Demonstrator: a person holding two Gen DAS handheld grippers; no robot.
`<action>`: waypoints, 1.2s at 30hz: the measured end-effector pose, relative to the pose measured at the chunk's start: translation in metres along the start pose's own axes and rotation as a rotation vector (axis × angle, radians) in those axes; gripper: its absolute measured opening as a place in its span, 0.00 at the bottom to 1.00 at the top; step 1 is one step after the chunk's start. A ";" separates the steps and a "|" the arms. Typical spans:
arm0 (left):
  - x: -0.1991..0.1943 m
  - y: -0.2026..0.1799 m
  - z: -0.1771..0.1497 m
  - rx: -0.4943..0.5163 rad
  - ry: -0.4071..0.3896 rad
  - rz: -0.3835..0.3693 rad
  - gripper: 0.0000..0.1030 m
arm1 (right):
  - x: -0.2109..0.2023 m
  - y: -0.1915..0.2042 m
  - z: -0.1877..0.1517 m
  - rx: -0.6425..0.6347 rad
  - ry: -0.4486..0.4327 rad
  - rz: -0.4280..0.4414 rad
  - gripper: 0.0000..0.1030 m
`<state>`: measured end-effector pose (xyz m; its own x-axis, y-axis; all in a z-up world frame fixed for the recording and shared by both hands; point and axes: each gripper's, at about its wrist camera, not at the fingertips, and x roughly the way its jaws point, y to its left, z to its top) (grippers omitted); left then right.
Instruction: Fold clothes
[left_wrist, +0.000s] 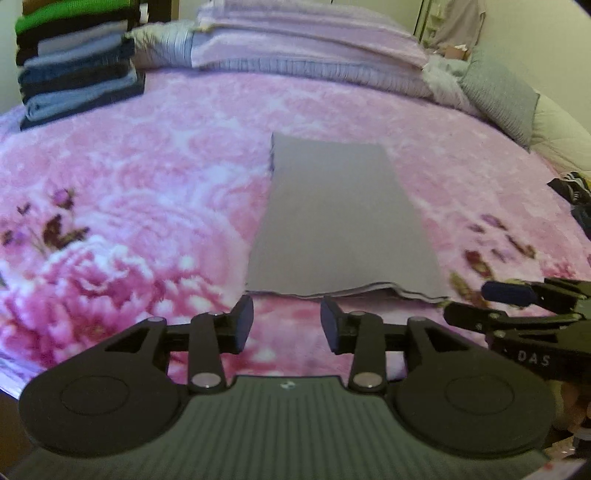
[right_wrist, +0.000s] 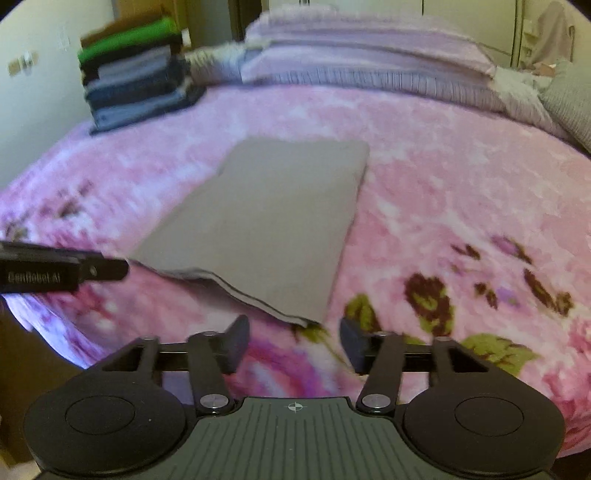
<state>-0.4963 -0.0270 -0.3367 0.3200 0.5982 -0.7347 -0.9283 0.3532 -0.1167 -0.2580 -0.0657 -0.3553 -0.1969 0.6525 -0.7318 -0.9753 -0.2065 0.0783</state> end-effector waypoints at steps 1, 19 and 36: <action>-0.008 -0.003 0.000 0.007 -0.010 0.000 0.35 | -0.008 0.003 0.001 0.003 -0.020 0.006 0.54; -0.042 -0.010 -0.006 0.008 -0.072 -0.017 0.38 | -0.051 0.012 0.003 0.013 -0.126 0.008 0.55; 0.072 0.065 -0.043 -0.931 0.076 -0.347 0.38 | 0.028 -0.111 -0.020 0.831 -0.046 0.377 0.55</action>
<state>-0.5422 0.0084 -0.4259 0.6187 0.5098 -0.5978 -0.5749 -0.2249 -0.7867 -0.1530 -0.0391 -0.3984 -0.5038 0.6801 -0.5326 -0.6000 0.1681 0.7821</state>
